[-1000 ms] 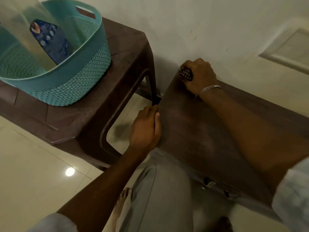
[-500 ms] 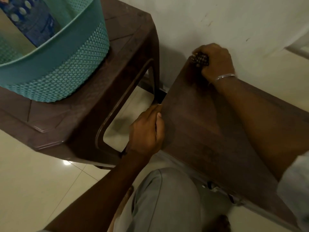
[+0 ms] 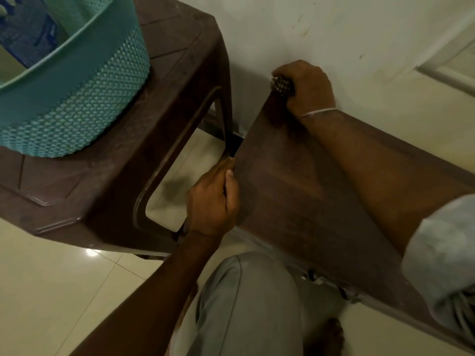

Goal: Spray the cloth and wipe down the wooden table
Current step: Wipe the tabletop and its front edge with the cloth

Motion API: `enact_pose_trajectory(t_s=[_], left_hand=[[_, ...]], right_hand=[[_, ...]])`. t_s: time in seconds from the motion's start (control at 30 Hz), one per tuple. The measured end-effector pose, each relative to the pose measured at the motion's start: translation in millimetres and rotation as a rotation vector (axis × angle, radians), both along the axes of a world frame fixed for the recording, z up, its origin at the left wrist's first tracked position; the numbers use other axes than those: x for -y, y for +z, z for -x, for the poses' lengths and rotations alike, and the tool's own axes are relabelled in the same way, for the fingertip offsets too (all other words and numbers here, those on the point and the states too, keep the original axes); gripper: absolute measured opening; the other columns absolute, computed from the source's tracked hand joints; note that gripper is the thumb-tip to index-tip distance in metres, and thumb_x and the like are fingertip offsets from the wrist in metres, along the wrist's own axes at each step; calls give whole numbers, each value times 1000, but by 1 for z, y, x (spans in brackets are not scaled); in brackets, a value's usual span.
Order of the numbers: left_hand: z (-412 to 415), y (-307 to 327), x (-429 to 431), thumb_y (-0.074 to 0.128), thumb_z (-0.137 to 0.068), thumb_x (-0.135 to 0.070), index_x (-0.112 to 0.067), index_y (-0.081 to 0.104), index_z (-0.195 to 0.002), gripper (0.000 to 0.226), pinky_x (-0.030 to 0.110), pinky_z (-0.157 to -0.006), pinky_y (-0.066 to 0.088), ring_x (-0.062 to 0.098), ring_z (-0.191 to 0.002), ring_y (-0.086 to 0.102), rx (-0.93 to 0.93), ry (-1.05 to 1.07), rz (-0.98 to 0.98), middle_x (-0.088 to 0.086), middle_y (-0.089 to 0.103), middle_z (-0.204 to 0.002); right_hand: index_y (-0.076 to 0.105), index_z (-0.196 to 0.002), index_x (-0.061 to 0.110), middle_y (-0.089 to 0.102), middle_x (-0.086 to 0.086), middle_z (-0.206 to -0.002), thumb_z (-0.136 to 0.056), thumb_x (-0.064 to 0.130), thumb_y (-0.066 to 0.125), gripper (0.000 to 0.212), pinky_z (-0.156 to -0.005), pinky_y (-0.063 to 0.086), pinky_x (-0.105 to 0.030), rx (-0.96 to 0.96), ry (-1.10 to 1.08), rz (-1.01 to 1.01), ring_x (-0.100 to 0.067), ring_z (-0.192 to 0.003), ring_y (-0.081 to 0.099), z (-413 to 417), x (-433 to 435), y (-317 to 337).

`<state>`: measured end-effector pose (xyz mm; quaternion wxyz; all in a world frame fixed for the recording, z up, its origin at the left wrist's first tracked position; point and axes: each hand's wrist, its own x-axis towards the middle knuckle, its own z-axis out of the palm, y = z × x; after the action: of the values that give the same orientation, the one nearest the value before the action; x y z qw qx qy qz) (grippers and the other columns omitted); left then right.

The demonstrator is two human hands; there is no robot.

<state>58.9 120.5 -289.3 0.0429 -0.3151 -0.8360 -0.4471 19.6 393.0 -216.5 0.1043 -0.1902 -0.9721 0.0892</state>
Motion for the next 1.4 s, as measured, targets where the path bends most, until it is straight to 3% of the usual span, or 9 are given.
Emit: enact_pose_trajectory(t_s=[0.23, 0.47, 0.73, 0.83, 0.9, 1.0, 1.07, 1.23, 1.4], left_hand=[[-1, 5, 0, 37, -104, -22, 0, 69, -122, 43, 16, -92, 48, 20, -105, 69, -37, 8, 12, 13, 73, -118], [-2, 9, -1, 41, -102, -19, 1, 72, -115, 39, 8, -86, 38, 19, -97, 69, -77, 31, 77, 14, 74, -114], [0, 10, 1, 39, -102, -21, 0, 72, -117, 42, -1, -92, 37, 14, -104, 67, 39, 1, -17, 13, 74, -116], [3, 13, 8, 38, -103, -26, -1, 69, -124, 45, 1, -96, 39, 2, -111, 60, 76, -84, -24, 12, 71, -124], [5, 16, 13, 36, -103, -31, -5, 68, -129, 48, 10, -95, 46, 8, -113, 64, 106, -134, -3, 9, 70, -127], [11, 14, 16, 33, -106, -31, -9, 66, -129, 46, 36, -84, 57, 20, -95, 71, 174, -125, 9, 8, 75, -112], [11, 14, 15, 31, -107, -29, -10, 62, -129, 43, 44, -76, 55, 21, -86, 69, 219, -100, 18, 8, 74, -102], [15, 12, 14, 30, -108, -26, -10, 61, -133, 43, 10, -89, 45, 0, -104, 60, 295, -211, -2, 5, 70, -121], [17, 4, 10, 30, -109, -31, -13, 65, -126, 43, 20, -91, 50, 7, -106, 64, 410, -193, -46, 0, 70, -116]], right_hand=[[64, -122, 20, 62, -9, -122, -68, -1, 53, 59, -80, 53, -40, -44, 158, 46, -34, -105, 58, -46, 65, -11], [64, -123, 23, 61, -9, -123, -74, 3, 61, 53, -89, 51, -41, -9, -77, 73, -33, -113, 56, -18, 44, 3], [63, -123, 27, 62, -4, -125, -70, -4, 57, 62, -83, 53, -38, -29, 71, 80, -30, -109, 56, -58, 87, -6], [65, -121, 26, 65, -4, -122, -71, -2, 59, 58, -87, 53, -43, -40, -51, 75, -31, -111, 56, -43, 68, 4], [66, -119, 25, 65, -6, -119, -69, -3, 60, 58, -85, 53, -43, -50, -93, 86, -32, -109, 56, -46, 72, 5], [68, -117, 23, 64, -6, -115, -68, -7, 60, 58, -79, 52, -41, -76, -54, 107, -31, -103, 55, -67, 109, -2], [68, -116, 23, 65, -4, -115, -71, -6, 61, 55, -76, 51, -35, -104, 28, 132, -28, -100, 55, -87, 136, -8], [65, -122, 26, 63, -2, -122, -72, -5, 61, 58, -81, 51, -35, -50, 92, 141, -27, -104, 55, -88, 129, -5], [66, -120, 23, 64, -5, -117, -75, -4, 63, 53, -80, 53, -42, -75, -67, 156, -30, -104, 54, -77, 133, 2]])
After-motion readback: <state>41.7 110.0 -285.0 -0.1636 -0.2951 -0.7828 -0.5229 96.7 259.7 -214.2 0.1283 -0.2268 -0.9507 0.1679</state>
